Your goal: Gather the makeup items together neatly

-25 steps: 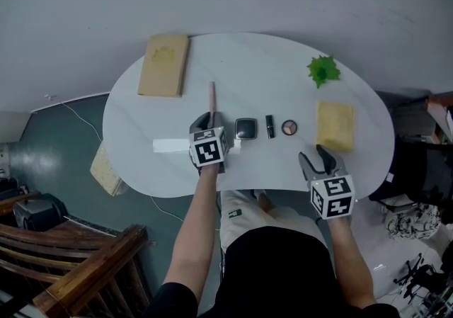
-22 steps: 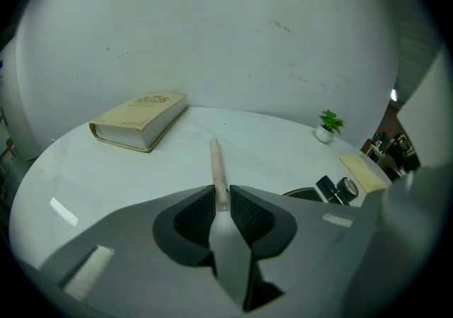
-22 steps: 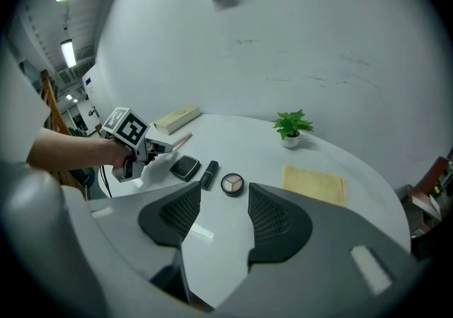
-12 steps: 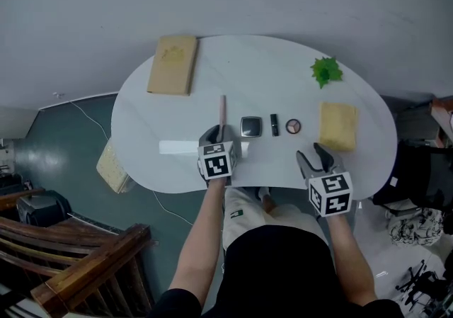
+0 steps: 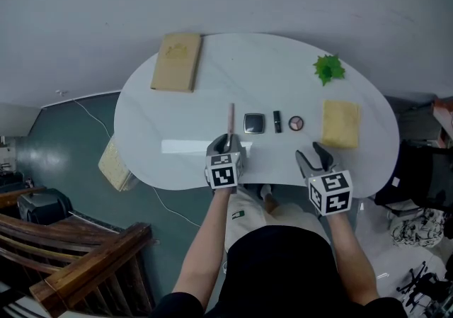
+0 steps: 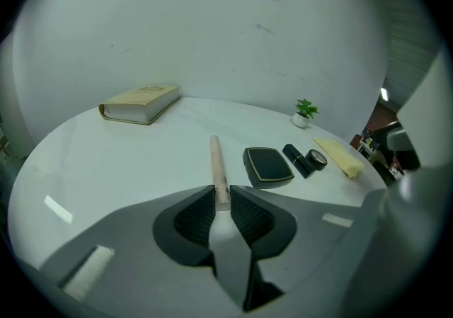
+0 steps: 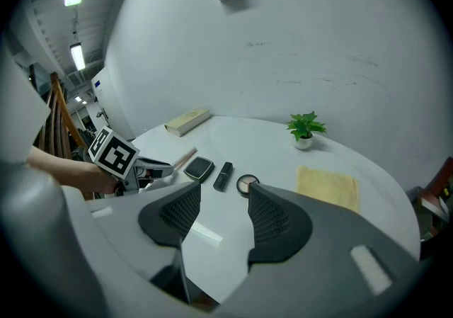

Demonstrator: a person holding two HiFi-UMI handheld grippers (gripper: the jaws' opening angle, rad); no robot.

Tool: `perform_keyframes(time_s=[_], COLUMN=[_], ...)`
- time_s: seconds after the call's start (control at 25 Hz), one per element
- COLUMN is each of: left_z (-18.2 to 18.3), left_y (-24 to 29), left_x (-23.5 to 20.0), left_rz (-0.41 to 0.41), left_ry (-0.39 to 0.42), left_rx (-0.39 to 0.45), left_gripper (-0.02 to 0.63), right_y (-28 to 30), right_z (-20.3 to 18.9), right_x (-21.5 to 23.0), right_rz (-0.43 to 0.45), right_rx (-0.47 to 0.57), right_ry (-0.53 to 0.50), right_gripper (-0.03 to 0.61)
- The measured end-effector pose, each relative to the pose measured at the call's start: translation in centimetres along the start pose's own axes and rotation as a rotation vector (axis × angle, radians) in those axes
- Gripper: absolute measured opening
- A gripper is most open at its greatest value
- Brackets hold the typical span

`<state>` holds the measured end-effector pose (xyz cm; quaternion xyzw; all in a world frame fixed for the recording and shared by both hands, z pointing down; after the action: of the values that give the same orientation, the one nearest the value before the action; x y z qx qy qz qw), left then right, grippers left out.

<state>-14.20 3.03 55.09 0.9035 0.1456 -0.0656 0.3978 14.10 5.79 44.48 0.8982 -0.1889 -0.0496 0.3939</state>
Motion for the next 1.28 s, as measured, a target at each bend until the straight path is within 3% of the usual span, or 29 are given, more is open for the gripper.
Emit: perform_keyframes(time_s=[1.28], left_z=[-0.95], left_y=[0.64], left_x=[0.53], left_rz=[-0.029], left_ry=[0.018], left_rx=[0.030], left_gripper=[0.076], right_y=[-0.64], right_z=[-0.38], right_x=[-0.28], right_rz=[-0.002], right_rx=[0.005], right_ry=[0.010], right_gripper=[0.222])
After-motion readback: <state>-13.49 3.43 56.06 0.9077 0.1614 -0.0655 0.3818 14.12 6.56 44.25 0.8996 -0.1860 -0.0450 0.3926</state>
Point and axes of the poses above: the fingertips, and each gripper's own axes: y forward along the fingers, x to its right, z out of its top, the point moved 10 cm from there along -y, backward along the fingers, and after that the axes turned 7 degrees about -z, right-handed, at the moved point
